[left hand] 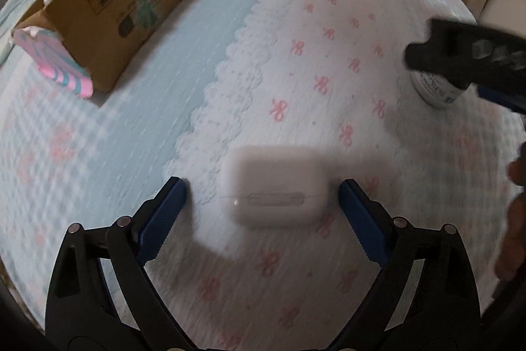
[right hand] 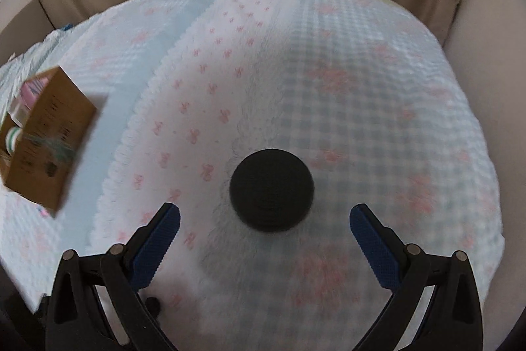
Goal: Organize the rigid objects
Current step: 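Grasp the white earbud case with the left tool while the right tool grasps the black-lidded jar, then carry the earbud case and black-lidded jar over the cardboard box with both tools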
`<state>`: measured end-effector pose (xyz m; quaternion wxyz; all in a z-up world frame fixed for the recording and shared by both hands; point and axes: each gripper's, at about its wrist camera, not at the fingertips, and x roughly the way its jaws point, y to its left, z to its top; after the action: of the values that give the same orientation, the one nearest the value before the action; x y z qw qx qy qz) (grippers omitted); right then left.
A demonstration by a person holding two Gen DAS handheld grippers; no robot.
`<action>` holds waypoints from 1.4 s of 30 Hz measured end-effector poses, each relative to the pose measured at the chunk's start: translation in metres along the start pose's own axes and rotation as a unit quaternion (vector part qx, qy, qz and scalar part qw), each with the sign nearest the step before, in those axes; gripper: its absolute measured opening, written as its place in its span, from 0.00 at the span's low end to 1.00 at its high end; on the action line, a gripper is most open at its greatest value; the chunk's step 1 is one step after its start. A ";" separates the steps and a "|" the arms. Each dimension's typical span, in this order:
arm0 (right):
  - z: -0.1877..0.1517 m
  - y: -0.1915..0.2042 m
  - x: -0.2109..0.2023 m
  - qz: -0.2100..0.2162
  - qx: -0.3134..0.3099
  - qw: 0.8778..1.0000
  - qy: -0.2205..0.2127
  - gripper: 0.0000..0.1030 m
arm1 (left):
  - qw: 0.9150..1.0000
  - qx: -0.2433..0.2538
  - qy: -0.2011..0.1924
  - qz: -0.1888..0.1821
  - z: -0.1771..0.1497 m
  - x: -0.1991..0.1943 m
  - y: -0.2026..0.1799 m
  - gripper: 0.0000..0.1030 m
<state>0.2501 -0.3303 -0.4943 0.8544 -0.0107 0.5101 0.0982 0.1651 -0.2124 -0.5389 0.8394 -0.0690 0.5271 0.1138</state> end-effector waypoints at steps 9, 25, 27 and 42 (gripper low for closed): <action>-0.001 0.000 0.025 -0.006 -0.008 1.000 0.006 0.51 | 1.000 0.008 -0.002 -0.026 0.006 -0.003 -0.002 0.56; 0.007 0.001 -0.004 -0.014 0.017 1.000 -0.009 0.51 | 0.998 0.010 -0.016 -0.063 0.022 -0.040 0.022 0.56; 0.011 0.003 -0.022 -0.014 0.021 1.000 -0.018 0.51 | 0.997 0.011 -0.027 -0.068 0.031 -0.059 0.030 0.56; 0.060 0.071 -0.224 0.015 0.019 0.995 -0.100 0.51 | 0.987 0.040 -0.118 -0.097 0.145 -0.242 0.125 0.56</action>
<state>0.1866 -0.2885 -0.2633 0.8998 0.0229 0.4236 0.1015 0.1569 -0.0864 -0.2573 0.9049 -0.0723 0.4191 0.0180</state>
